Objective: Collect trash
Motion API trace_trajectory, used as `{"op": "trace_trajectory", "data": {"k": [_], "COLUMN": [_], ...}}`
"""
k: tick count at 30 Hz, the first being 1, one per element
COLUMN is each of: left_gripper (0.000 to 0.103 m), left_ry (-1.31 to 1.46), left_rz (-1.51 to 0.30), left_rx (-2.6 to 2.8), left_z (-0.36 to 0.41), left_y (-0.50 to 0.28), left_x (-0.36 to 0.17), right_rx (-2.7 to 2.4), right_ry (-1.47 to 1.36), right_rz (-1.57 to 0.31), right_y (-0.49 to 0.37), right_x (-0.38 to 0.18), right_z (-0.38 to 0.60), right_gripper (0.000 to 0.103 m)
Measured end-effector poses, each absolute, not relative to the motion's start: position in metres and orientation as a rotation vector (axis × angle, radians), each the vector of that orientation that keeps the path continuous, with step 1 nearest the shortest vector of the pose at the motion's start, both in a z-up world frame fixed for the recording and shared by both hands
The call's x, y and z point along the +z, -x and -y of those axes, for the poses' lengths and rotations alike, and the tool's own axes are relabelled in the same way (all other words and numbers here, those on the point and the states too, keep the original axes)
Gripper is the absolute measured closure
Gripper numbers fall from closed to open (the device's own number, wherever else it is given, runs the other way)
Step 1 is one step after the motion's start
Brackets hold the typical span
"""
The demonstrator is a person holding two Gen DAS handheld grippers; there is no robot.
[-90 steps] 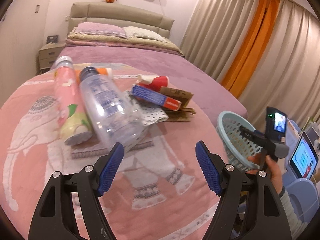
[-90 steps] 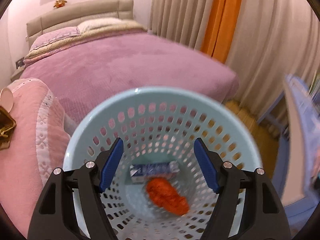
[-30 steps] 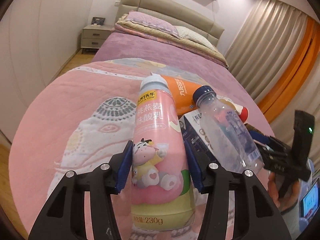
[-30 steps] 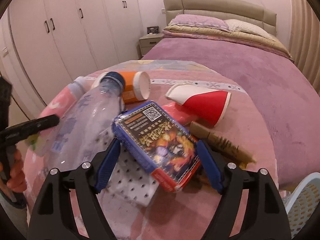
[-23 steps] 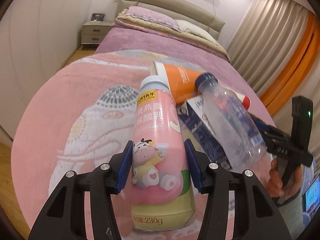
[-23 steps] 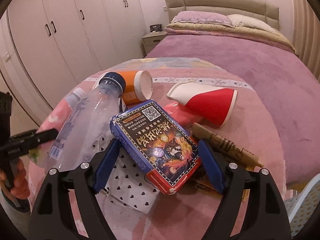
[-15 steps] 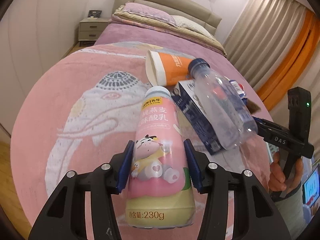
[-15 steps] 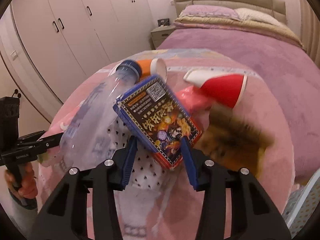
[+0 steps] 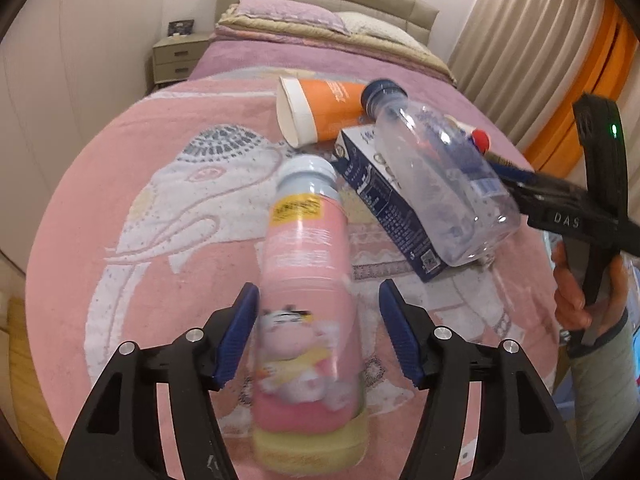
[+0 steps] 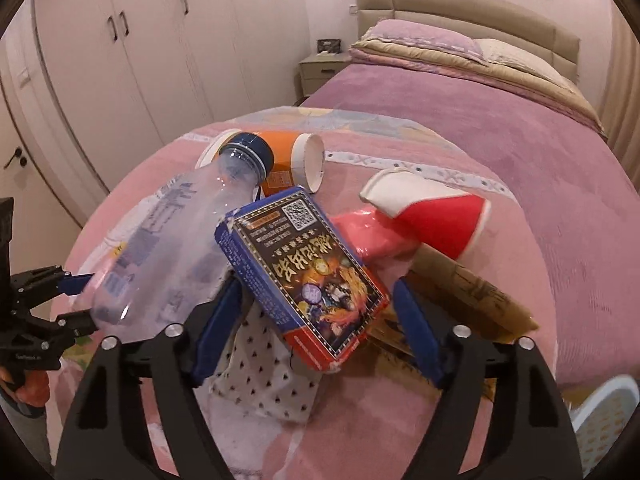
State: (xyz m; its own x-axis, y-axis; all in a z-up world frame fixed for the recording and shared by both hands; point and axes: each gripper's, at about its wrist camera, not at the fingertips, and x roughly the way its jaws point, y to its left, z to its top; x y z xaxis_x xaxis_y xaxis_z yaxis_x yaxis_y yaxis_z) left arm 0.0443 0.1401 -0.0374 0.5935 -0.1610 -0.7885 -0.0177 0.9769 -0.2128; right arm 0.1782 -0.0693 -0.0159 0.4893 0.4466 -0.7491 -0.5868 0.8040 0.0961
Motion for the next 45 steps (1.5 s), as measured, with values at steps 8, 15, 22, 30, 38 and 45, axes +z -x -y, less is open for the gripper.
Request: {"op": "trace_trajectory", "data": {"k": [8, 15, 22, 30, 38, 45], "left_gripper": [0.045, 0.056, 0.056, 0.056, 0.056, 0.056], "left_ry": [0.136, 0.194, 0.209, 0.208, 0.22, 0.22], "left_rz": [-0.964, -0.938, -0.906, -0.892, -0.892, -0.897], "left_rx": [-0.046, -0.04, -0.071, -0.093, -0.101, -0.11], "left_z": [-0.128, -0.136, -0.129, -0.115, -0.116, -0.113], "left_y": [-0.045, -0.037, -0.018, -0.009, -0.003, -0.002], "left_x": [-0.044, -0.042, -0.033, -0.026, -0.028, -0.032], "right_rx": [0.715, 0.757, 0.706, 0.634, 0.641, 0.579], "right_ry": [0.06, -0.073, -0.089, -0.093, -0.069, -0.066], "right_rz": [-0.936, -0.984, -0.888, -0.859, -0.95, -1.028], "right_y": [-0.21, -0.201, -0.147, -0.094, -0.06, -0.068], "right_x": [-0.032, -0.029, -0.006, 0.005, -0.013, -0.033], "right_z": [0.069, 0.083, 0.109, 0.13, 0.134, 0.148], "right_gripper": [0.026, 0.083, 0.084, 0.084, 0.084, 0.076]}}
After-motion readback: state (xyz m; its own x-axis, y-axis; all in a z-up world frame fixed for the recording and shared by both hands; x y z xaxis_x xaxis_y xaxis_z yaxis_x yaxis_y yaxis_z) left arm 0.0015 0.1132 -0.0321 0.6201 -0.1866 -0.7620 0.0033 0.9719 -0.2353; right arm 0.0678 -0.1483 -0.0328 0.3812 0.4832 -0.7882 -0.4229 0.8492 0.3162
